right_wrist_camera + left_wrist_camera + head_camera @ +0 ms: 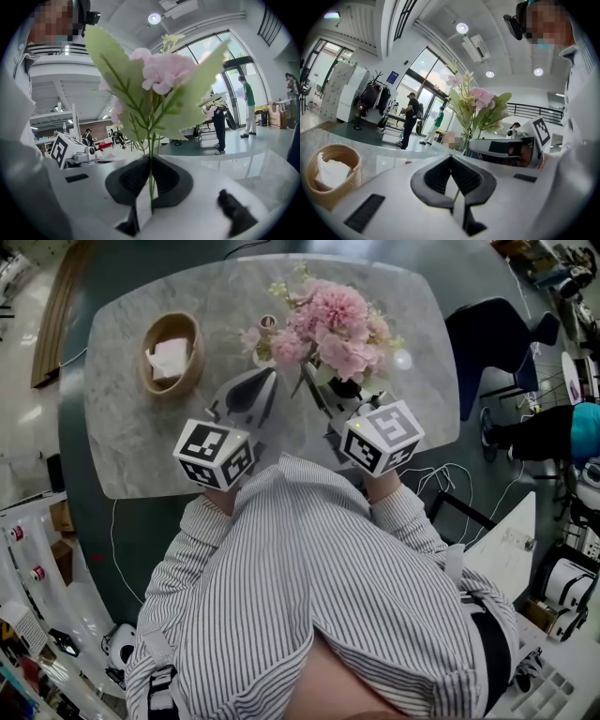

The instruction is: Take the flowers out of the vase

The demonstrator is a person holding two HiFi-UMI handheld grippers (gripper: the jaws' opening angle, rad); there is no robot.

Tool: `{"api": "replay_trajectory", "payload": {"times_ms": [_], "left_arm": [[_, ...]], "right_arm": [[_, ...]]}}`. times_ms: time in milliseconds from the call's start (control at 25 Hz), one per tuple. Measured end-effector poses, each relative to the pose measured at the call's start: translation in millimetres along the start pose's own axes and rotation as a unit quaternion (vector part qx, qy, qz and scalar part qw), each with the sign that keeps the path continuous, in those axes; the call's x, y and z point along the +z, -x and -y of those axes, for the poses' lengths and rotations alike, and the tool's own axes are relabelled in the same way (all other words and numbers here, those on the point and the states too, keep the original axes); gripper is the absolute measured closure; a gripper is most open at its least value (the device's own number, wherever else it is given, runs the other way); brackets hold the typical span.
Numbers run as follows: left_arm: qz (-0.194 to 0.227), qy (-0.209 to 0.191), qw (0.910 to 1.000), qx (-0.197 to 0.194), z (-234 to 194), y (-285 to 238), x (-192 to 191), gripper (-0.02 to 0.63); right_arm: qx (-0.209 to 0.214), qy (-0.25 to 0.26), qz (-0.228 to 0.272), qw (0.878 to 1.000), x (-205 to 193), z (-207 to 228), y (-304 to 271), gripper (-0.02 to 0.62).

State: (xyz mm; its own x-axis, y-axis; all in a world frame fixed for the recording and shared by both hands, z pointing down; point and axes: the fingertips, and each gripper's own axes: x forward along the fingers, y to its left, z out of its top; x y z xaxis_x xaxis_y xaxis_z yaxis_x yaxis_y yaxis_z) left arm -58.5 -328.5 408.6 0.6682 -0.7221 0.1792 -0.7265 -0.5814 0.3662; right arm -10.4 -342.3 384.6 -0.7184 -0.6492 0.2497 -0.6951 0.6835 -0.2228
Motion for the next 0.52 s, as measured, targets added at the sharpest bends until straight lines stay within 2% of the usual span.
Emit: {"api": "replay_trajectory", "payload": {"times_ms": [520], "left_arm": [[-0.002, 0.0, 1.0, -0.007, 4.0, -4.9, 0.6, 0.594]], "right_arm": [[-0.006, -0.005, -0.005, 1.0, -2.8, 4.1, 0.8, 0.571]]}}
